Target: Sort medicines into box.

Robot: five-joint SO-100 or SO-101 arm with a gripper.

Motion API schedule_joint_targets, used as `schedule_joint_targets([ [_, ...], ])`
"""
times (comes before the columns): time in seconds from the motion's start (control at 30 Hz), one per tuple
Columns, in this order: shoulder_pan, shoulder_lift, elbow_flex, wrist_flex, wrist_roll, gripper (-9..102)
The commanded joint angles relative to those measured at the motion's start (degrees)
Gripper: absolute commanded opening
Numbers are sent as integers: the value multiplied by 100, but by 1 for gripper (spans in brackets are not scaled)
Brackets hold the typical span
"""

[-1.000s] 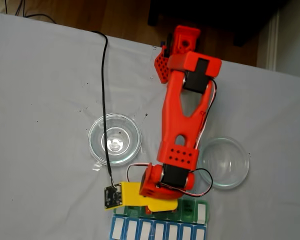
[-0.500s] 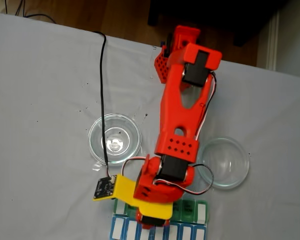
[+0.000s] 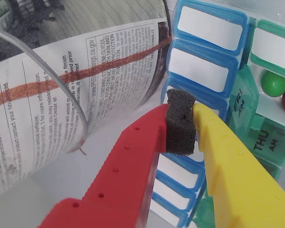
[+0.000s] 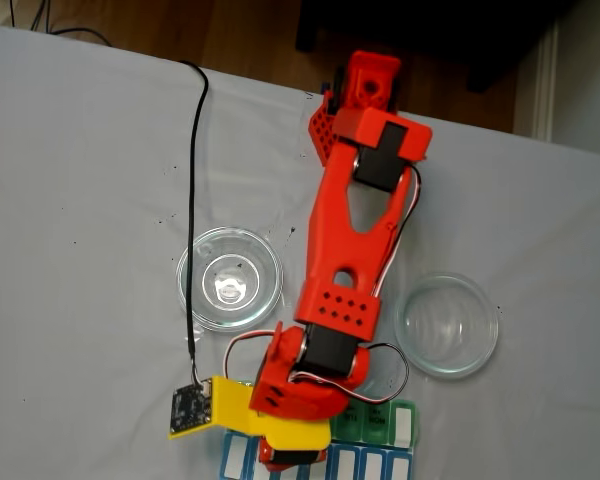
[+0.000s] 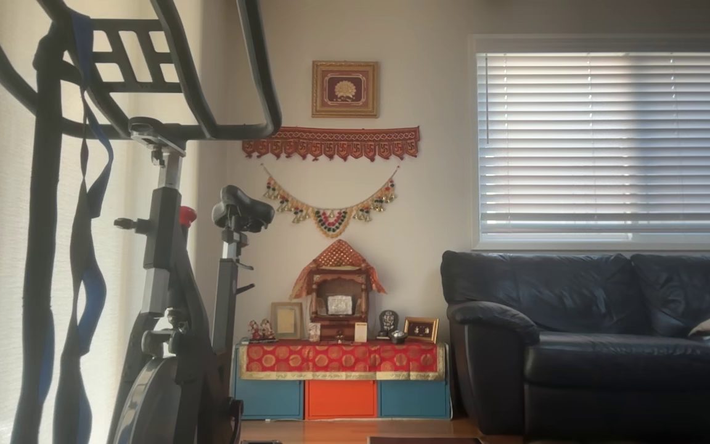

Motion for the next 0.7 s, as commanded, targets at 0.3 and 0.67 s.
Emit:
schedule_joint_targets([
  [0.3,123,334,290,-132,-650,1],
  [0.67,70,606,650,149,-519,1],
])
